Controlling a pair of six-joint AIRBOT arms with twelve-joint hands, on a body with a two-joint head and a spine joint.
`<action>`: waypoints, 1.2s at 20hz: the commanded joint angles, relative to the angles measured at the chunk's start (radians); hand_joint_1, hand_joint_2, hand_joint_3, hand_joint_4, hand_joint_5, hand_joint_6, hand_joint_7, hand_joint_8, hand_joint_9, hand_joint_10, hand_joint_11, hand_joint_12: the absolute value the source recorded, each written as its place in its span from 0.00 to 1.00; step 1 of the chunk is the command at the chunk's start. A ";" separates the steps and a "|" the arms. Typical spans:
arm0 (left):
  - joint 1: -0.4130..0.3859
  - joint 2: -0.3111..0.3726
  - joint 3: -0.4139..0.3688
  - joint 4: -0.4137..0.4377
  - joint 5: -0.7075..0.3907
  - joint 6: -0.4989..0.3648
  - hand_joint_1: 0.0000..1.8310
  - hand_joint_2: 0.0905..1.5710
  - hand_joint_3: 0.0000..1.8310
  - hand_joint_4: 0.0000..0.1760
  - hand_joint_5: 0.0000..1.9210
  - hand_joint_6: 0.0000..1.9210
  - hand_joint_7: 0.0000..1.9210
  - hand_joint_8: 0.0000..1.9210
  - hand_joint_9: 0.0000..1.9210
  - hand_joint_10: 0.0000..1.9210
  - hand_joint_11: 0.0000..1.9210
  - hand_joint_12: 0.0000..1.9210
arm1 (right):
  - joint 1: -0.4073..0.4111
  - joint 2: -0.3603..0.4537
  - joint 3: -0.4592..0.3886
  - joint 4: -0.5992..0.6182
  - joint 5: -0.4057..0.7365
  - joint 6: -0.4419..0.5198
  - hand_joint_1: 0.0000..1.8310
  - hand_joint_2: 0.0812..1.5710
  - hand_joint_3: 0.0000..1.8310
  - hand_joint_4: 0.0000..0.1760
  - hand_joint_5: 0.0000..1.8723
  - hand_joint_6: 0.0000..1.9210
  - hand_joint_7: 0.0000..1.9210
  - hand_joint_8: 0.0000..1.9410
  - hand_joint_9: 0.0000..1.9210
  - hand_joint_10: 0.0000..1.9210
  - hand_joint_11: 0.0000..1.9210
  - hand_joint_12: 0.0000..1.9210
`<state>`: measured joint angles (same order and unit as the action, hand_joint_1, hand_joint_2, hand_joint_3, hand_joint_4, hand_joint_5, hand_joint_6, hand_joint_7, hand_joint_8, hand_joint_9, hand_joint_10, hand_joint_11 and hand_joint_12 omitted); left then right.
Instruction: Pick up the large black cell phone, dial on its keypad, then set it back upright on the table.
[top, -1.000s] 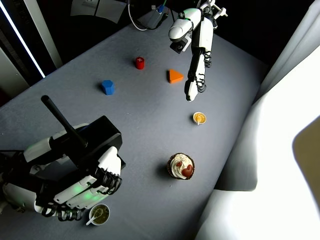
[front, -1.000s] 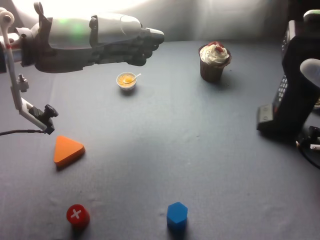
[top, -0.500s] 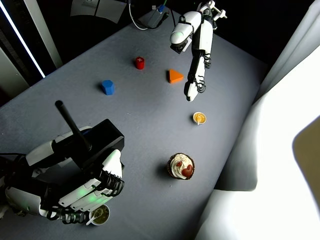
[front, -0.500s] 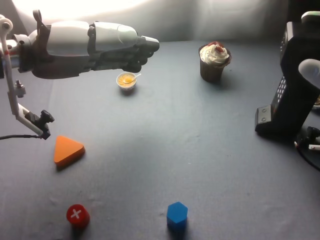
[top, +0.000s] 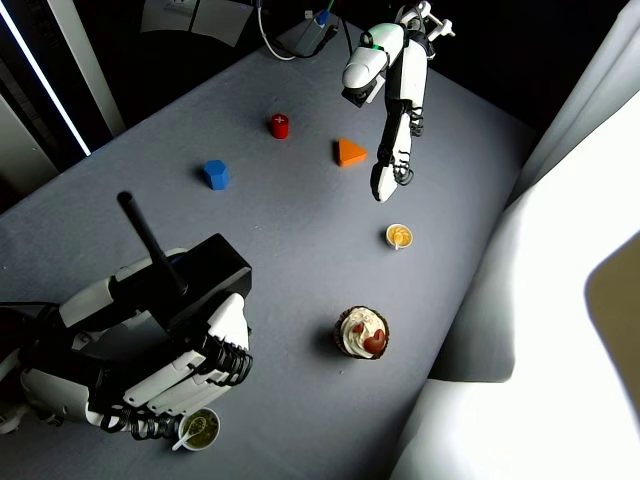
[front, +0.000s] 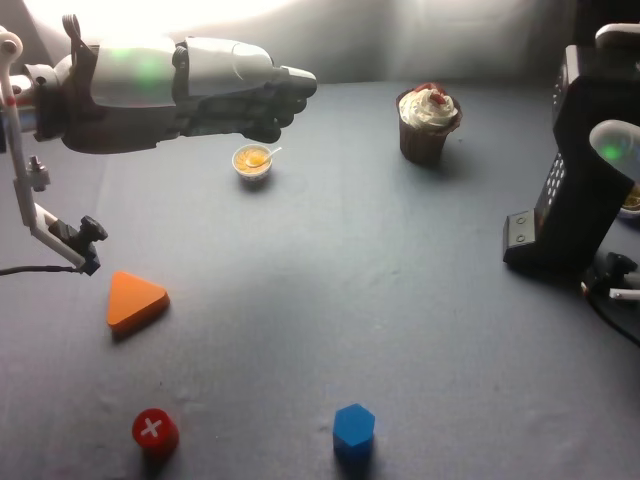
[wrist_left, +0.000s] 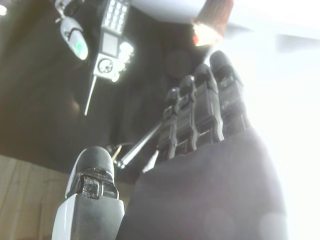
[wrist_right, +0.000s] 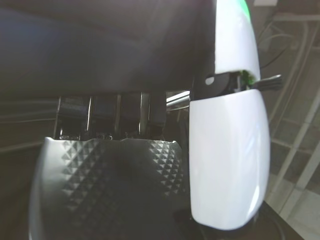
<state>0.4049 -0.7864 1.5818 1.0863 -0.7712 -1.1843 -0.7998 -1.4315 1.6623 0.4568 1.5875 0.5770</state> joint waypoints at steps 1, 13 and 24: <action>-0.026 0.007 0.001 -0.074 -0.062 -0.010 0.00 0.75 0.00 0.00 0.07 0.00 0.07 0.00 0.06 0.00 0.00 0.22 | 0.004 0.005 0.007 -0.004 0.103 0.016 0.75 0.69 0.00 0.00 0.51 0.46 0.46 0.57 0.50 0.63 0.53 0.54; -0.025 0.007 0.005 -0.077 -0.062 -0.010 0.00 0.75 0.00 0.04 0.06 0.00 0.05 0.00 0.04 0.00 0.00 0.19 | 0.002 0.005 0.002 -0.053 0.076 0.029 0.74 0.72 0.00 0.00 0.48 0.50 0.43 0.61 0.46 0.70 0.43 0.63; -0.026 0.009 0.004 -0.078 -0.062 -0.010 0.00 0.75 0.00 0.00 0.06 0.00 0.06 0.00 0.04 0.00 0.00 0.18 | 0.000 0.007 -0.007 -0.060 0.076 0.028 0.63 0.71 0.00 0.00 0.49 0.55 0.44 0.01 0.40 0.21 0.29 0.67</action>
<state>0.4049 -0.7864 1.5829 1.0836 -0.7712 -1.1843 -0.8001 -1.4311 1.6543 0.3965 1.5810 0.5995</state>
